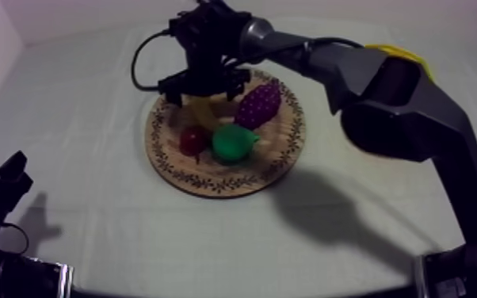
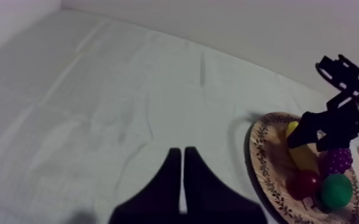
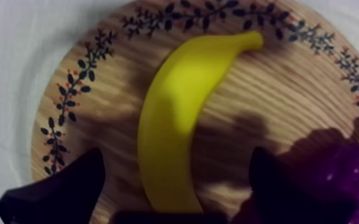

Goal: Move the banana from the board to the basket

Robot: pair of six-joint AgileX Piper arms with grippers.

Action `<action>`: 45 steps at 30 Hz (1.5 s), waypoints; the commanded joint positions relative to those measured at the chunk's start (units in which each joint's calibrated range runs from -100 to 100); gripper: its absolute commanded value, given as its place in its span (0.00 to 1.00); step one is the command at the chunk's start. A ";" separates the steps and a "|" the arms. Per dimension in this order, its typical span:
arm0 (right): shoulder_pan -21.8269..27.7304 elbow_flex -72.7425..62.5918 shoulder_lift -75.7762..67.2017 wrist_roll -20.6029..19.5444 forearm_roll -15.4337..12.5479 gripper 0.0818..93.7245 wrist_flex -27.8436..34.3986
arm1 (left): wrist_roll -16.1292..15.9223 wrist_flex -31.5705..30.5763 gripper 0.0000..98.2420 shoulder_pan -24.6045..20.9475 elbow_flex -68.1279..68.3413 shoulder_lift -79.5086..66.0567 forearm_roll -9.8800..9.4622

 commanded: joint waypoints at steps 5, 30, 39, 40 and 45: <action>-0.25 -2.76 1.87 0.19 -0.08 0.79 0.16 | -0.01 0.00 0.00 0.00 0.03 -0.03 -0.02; 1.28 -5.94 3.71 3.16 -2.79 0.41 -2.44 | -0.01 0.00 0.00 0.00 0.03 -0.03 -0.02; 1.52 -6.16 5.23 4.75 -3.90 0.30 -3.61 | -0.01 0.00 0.00 0.00 0.03 -0.03 -0.02; 1.54 -6.09 5.34 4.95 -4.08 0.29 -3.80 | -0.01 0.00 0.00 0.00 0.03 -0.03 -0.02; 1.79 -5.12 5.55 5.78 -4.73 0.23 -5.11 | -0.01 0.00 0.00 0.00 0.03 -0.03 -0.02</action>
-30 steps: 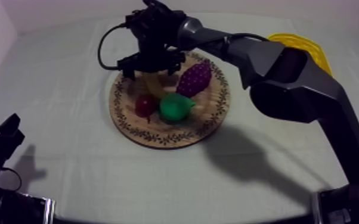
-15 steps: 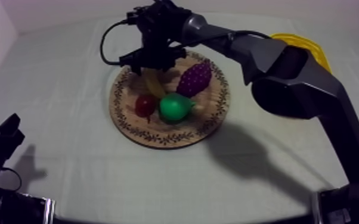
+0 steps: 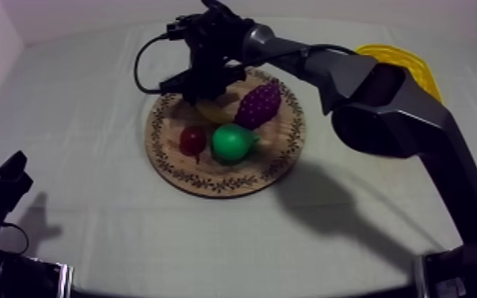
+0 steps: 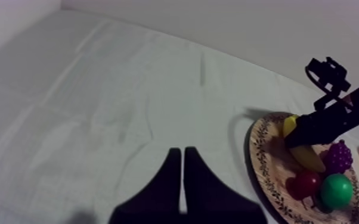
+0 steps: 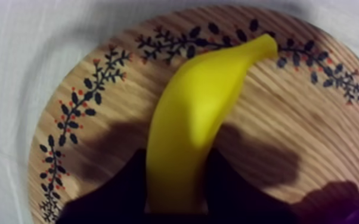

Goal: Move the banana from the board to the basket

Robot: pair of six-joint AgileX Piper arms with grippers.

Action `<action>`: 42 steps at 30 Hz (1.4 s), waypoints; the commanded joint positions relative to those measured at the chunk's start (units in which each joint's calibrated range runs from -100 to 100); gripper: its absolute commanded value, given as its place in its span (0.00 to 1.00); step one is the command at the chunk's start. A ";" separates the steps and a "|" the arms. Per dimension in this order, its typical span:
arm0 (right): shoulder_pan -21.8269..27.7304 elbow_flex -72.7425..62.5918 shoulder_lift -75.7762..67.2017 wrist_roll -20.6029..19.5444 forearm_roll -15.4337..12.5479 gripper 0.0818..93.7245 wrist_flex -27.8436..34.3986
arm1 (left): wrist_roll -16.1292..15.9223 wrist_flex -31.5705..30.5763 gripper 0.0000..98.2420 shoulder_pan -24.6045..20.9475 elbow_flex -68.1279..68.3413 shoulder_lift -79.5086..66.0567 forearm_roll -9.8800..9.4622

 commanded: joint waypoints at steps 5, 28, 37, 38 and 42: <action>0.23 0.75 0.23 0.73 -0.23 0.19 -0.94 | -0.01 0.00 0.00 0.00 0.03 -0.03 -0.02; 1.55 6.80 -12.97 0.80 0.20 0.19 -1.29 | -0.01 0.00 0.00 0.00 0.03 -0.03 -0.02; 3.46 20.52 -27.37 0.78 1.33 0.19 -5.31 | -0.01 0.00 0.00 0.00 0.03 -0.03 -0.02; 3.91 22.46 -29.46 0.84 1.42 0.19 -5.83 | -0.01 0.00 0.00 0.00 0.03 -0.03 -0.02; 6.30 31.46 -38.64 1.35 1.77 0.19 -8.53 | -0.01 0.00 0.00 0.00 0.03 -0.03 -0.02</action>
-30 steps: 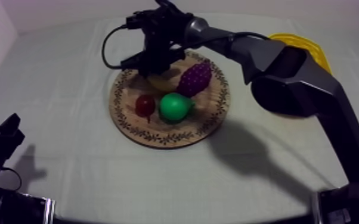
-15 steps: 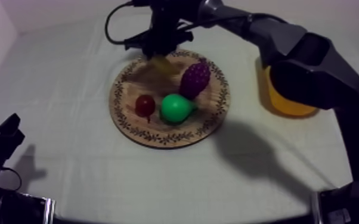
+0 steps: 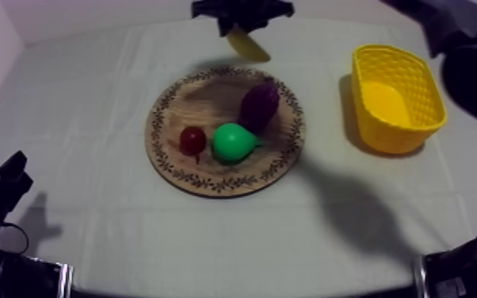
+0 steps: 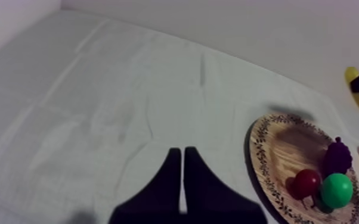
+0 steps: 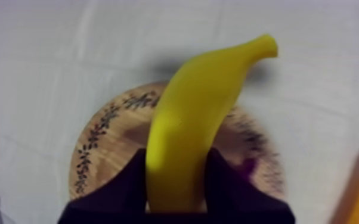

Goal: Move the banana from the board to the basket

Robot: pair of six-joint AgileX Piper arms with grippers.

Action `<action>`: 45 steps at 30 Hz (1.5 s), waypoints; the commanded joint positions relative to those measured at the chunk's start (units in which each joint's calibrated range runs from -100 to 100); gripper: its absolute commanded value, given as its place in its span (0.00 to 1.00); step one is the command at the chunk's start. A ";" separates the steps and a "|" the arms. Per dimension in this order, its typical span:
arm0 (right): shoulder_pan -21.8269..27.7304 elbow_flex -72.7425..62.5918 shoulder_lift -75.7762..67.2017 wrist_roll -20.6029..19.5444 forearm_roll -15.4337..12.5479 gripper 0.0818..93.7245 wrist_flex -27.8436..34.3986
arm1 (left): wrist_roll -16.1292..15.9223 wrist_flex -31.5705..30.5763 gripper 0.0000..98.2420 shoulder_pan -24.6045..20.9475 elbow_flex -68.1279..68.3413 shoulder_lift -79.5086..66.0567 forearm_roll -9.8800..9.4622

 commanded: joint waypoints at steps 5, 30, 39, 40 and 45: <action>5.37 16.74 -18.38 1.69 0.26 0.19 -3.68 | -0.01 0.00 0.00 0.00 0.03 -0.03 -0.02; 16.43 54.01 -37.51 0.66 7.31 0.20 -13.93 | -0.01 0.00 0.00 0.00 0.03 -0.03 -0.02; 16.67 55.15 -30.75 -2.18 9.28 0.21 -15.37 | -0.01 0.00 0.00 0.00 0.03 -0.03 -0.02; 16.88 55.26 -30.00 -2.38 9.41 0.21 -15.74 | 0.01 0.00 0.00 0.00 0.03 -0.03 -0.02; 17.94 55.36 -26.53 -3.38 10.31 0.21 -17.12 | 0.00 0.00 0.00 0.00 0.03 -0.03 -0.02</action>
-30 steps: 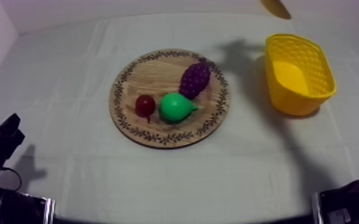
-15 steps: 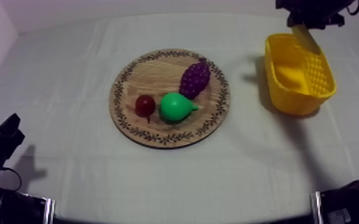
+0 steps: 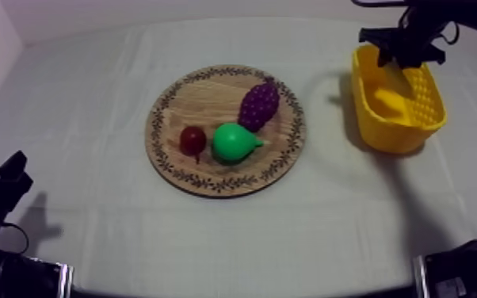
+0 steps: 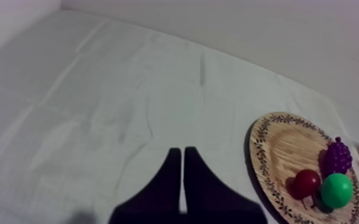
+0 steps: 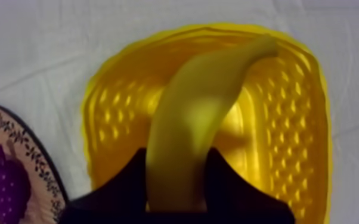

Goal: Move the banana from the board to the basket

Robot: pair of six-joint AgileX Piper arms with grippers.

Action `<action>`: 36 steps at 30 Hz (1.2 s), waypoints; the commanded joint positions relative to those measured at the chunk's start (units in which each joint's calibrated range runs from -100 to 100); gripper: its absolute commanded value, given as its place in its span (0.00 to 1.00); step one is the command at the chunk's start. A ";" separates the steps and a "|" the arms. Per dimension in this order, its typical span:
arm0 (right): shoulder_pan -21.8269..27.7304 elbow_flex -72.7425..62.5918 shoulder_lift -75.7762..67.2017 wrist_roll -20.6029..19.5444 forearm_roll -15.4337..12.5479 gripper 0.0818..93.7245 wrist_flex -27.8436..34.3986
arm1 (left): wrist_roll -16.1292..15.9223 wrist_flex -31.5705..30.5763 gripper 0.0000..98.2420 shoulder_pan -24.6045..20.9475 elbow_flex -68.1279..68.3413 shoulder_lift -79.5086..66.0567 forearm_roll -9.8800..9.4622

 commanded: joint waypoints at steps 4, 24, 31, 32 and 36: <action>1.20 -0.45 2.96 -0.42 0.38 0.21 -0.50 | -0.01 0.00 0.00 0.00 0.03 -0.03 -0.02; 2.67 1.86 6.62 -1.58 1.87 0.30 -3.37 | -0.01 0.00 0.00 0.00 0.03 -0.03 -0.02; 1.98 2.75 6.71 -1.98 2.18 0.33 -3.72 | -0.01 0.00 0.00 0.00 0.03 -0.03 -0.02; 1.88 2.83 6.71 -2.02 2.19 0.33 -3.75 | -0.01 0.00 0.00 0.00 0.03 -0.03 -0.02; 1.55 3.25 6.63 -2.30 2.26 0.36 -3.82 | -0.01 0.00 0.00 0.00 0.03 -0.03 -0.02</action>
